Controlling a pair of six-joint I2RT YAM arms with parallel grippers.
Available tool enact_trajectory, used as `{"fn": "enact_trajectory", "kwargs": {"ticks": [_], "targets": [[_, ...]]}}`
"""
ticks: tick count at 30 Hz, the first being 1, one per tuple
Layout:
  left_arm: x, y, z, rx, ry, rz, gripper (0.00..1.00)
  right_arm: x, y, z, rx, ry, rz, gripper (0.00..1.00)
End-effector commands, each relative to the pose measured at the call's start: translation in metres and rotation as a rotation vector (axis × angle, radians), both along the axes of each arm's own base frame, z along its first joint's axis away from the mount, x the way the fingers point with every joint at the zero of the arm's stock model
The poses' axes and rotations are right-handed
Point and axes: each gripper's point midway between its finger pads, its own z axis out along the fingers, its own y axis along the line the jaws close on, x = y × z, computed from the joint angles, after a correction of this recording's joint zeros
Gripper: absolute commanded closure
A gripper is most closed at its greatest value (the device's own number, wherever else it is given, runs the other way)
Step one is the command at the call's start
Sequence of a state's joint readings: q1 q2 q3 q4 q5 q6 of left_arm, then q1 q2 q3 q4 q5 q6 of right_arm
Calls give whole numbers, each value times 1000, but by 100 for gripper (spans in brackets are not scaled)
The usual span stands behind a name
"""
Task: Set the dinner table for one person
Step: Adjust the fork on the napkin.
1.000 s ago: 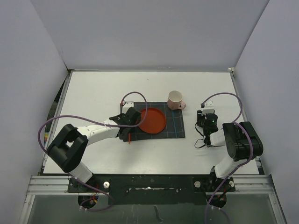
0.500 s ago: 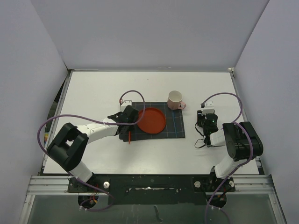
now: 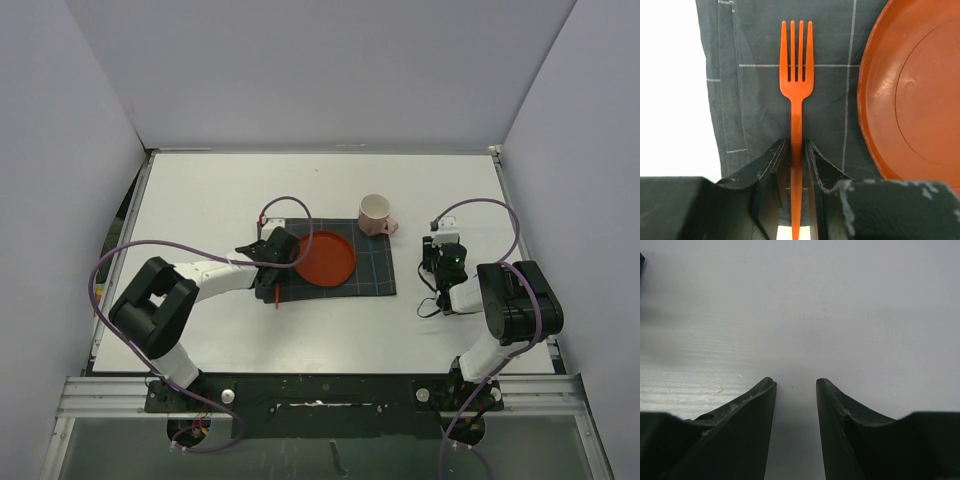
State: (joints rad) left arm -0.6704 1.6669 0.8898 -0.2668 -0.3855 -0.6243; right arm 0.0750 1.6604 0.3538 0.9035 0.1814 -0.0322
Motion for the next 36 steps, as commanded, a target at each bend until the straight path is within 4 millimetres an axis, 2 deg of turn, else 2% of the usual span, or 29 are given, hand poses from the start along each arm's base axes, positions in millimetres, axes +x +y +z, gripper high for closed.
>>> {"fn": "enact_trajectory", "kwargs": {"ticks": [1, 7, 14, 21, 27, 30, 36], "targets": [[20, -16, 12, -53, -51, 6, 81, 15, -1, 30, 17, -104, -8, 61], [26, -18, 25, -53, -78, 1, 91, 15, -1, 30, 18, -103, -6, 61], [35, -17, 48, -44, -128, -13, 91, 15, -1, 30, 18, -105, -8, 61], [40, -4, 41, -27, -119, 22, 92, 15, -1, 30, 19, -105, -5, 61], [57, 8, 38, -50, -127, 52, 91, 16, -2, 30, 19, -106, -6, 62], [69, 6, 41, -64, -138, 42, 91, 15, -2, 30, 17, -106, -4, 62], [87, -14, 46, -106, -143, 13, 92, 15, -2, 29, 19, -103, -5, 62]]}}
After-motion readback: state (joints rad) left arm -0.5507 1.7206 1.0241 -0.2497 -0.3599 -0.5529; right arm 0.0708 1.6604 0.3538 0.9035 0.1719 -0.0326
